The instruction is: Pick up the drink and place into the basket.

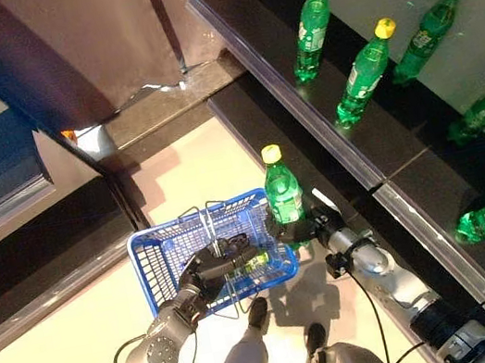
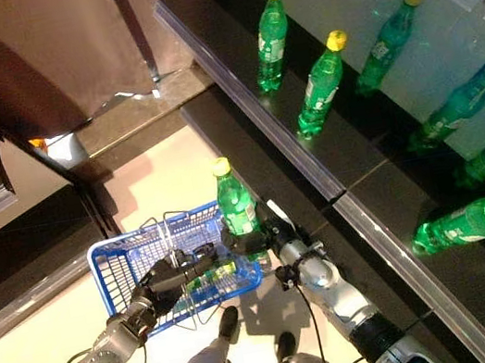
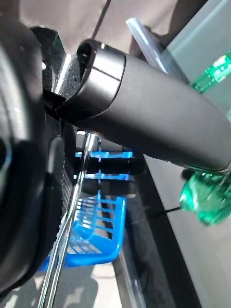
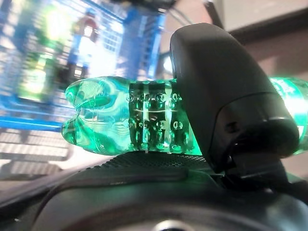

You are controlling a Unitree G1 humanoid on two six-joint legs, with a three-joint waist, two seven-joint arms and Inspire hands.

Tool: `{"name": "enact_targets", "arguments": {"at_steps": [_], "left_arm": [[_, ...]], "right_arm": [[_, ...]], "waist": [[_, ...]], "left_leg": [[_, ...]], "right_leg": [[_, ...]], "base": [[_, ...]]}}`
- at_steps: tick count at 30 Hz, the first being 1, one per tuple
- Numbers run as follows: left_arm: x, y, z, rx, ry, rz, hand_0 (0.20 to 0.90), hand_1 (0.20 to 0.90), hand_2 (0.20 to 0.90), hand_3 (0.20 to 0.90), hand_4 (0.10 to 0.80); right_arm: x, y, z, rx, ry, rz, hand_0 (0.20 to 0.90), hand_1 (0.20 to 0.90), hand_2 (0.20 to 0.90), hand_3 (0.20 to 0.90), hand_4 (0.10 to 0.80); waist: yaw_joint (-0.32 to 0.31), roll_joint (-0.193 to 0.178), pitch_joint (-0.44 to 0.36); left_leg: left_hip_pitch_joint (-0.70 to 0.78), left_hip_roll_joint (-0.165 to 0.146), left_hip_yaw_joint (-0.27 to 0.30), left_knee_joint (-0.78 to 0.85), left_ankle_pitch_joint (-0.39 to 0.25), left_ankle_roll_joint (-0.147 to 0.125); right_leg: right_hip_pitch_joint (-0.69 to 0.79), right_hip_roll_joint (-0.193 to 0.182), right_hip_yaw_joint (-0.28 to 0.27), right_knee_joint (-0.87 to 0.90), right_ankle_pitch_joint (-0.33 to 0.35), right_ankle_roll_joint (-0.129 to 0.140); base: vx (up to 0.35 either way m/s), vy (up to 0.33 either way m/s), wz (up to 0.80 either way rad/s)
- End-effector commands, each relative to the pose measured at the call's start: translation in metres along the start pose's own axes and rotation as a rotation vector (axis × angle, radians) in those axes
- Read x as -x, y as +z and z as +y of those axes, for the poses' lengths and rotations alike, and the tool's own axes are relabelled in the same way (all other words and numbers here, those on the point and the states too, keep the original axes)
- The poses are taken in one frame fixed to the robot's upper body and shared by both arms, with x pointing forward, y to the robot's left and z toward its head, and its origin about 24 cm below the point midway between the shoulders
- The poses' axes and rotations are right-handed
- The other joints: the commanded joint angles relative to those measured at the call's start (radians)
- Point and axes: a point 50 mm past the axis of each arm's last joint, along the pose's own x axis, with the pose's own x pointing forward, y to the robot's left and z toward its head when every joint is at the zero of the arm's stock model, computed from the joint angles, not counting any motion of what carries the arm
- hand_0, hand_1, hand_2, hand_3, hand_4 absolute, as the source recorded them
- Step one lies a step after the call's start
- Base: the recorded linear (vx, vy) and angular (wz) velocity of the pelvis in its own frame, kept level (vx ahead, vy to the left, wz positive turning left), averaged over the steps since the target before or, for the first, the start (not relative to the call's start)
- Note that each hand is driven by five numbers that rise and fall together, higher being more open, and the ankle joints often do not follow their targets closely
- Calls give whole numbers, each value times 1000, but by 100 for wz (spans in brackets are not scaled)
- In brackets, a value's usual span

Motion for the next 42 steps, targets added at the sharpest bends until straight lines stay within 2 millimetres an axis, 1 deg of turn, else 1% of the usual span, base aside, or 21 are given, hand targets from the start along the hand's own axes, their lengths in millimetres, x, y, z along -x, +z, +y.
{"name": "enact_targets", "arguments": {"at_steps": [1,2,3,7,8,9,12,14,20,23,26,28,29,30,34,37,42], "left_arm": [[-16,59,-124,-29,-639,-288,300,300,300,200,100],[-16,59,-126,-31,-649,-287,300,300,300,200,100],[-15,62,-139,-28,-692,-277,300,300,300,200,100],[-10,65,-164,-12,-771,-264,300,300,300,200,100],[-9,66,-169,-7,-786,-263,300,300,300,200,100],[-9,66,-169,-7,-786,-263,300,300,300,200,100],[-4,68,-184,9,-841,-259,300,300,300,200,100],[-2,69,-191,21,-869,-252,300,300,300,200,100],[10,61,-215,66,-998,-185,300,300,300,200,100],[19,56,-226,80,-1070,-159,300,300,300,200,100],[29,50,-235,73,-1146,-134,300,300,300,200,100],[32,47,-239,56,-1162,-131,300,300,300,200,100],[34,47,-240,48,-1164,-128,300,300,300,200,100],[34,47,-240,47,-1164,-128,300,300,300,200,100],[33,49,-238,52,-1149,-131,300,300,300,200,100],[33,50,-234,60,-1141,-126,300,300,300,200,100],[31,51,-228,73,-1125,-123,300,300,300,200,100]], "right_arm": [[-3,-22,47,-101,101,17,300,300,300,200,100],[-3,-23,48,-103,103,25,300,300,300,200,100],[-7,-27,53,-93,101,46,300,300,300,200,100],[-15,-35,62,-74,115,110,300,300,300,200,100],[-16,-38,64,-69,118,124,300,300,300,200,100],[-16,-38,64,-69,118,124,300,300,300,200,100],[-20,-45,70,-44,136,183,300,300,300,200,100],[-22,-48,72,-30,143,214,300,300,300,200,100],[-28,-54,79,-2,136,287,300,300,300,200,100],[-32,-53,80,5,112,307,300,300,300,200,100],[-37,-50,77,22,69,332,300,300,300,200,100],[-39,-48,72,24,30,347,389,389,389,304,204],[-41,-48,67,30,6,355,841,841,841,831,731],[-41,-48,65,29,-1,359,900,900,900,900,800],[-46,-43,52,67,-52,362,900,900,900,900,800],[-49,-37,47,96,-78,344,900,900,900,900,800],[-53,-29,47,87,-91,306,900,900,900,900,800]], "waist": [[30,-2,-403],[33,-1,-404],[47,3,-409],[78,10,-417],[85,11,-419],[85,11,-419],[111,12,-425],[123,11,-428],[163,5,-433],[176,1,-434],[192,-3,-435],[197,-4,-436],[201,-5,-437],[201,-5,-438],[210,-9,-448],[214,-12,-452],[217,-15,-456]], "left_leg": [[29,-97,114,24,-116,36],[30,-96,113,22,-115,35],[32,-96,106,17,-112,35],[31,-98,87,11,-106,34],[30,-98,84,11,-104,35],[30,-98,84,11,-104,35],[26,-100,68,11,-101,35],[25,-102,58,10,-98,35],[20,-109,29,6,-92,38],[20,-112,17,5,-90,40],[17,-115,7,9,-89,40],[18,-115,2,8,-89,41],[19,-116,-2,6,-87,42],[20,-116,-3,5,-86,42],[26,-117,-13,-4,-84,42],[28,-118,-19,-7,-83,43],[29,-119,-20,-8,-83,45]], "right_leg": [[-9,-6,-18,-210,173,41],[-7,-6,-21,-210,172,41],[-3,-7,-33,-206,168,40],[3,-9,-56,-198,159,36],[4,-10,-63,-195,158,36],[4,-10,-63,-195,158,36],[8,-13,-83,-187,151,34],[10,-14,-92,-183,149,34],[16,-16,-117,-181,150,35],[19,-17,-124,-183,153,35],[22,-21,-132,-185,158,36],[25,-22,-135,-186,159,36],[26,-22,-138,-185,160,37],[26,-23,-138,-186,161,37],[33,-25,-146,-189,162,41],[34,-28,-148,-190,165,44],[35,-30,-149,-194,169,45]], "base": [[28,14,16],[42,25,32],[30,22,24],[29,31,21],[14,16,24],[16,16,26],[27,28,27],[26,25,12],[26,25,15],[25,19,23],[31,16,11],[33,16,5],[0,0,0],[31,17,1],[24,15,9],[21,14,6],[0,0,0]]}}
